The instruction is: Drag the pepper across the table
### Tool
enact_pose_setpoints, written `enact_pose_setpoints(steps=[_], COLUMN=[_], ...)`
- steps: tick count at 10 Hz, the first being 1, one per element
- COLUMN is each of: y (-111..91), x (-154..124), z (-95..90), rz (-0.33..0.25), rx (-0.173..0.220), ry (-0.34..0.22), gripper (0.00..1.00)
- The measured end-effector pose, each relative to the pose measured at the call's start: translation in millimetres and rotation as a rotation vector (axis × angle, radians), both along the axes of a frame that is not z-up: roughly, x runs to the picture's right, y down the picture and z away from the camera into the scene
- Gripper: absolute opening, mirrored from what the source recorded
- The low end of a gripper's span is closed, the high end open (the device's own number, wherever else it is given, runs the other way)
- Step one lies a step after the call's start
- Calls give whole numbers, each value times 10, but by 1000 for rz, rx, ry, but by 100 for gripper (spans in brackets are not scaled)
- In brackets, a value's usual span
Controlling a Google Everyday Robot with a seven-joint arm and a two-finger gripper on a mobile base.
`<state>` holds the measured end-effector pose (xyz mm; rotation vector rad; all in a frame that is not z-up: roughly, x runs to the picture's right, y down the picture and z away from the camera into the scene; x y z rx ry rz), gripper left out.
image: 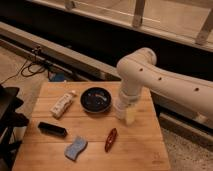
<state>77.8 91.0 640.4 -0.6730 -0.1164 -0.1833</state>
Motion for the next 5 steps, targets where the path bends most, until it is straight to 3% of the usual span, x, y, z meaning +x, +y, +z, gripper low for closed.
enact_pose_setpoints(steps=[3, 5], y=[-47, -181], x=[-55, -116], z=[3, 155], rz=[-26, -107], rx=[8, 24], ry=[-30, -131], gripper=[80, 80])
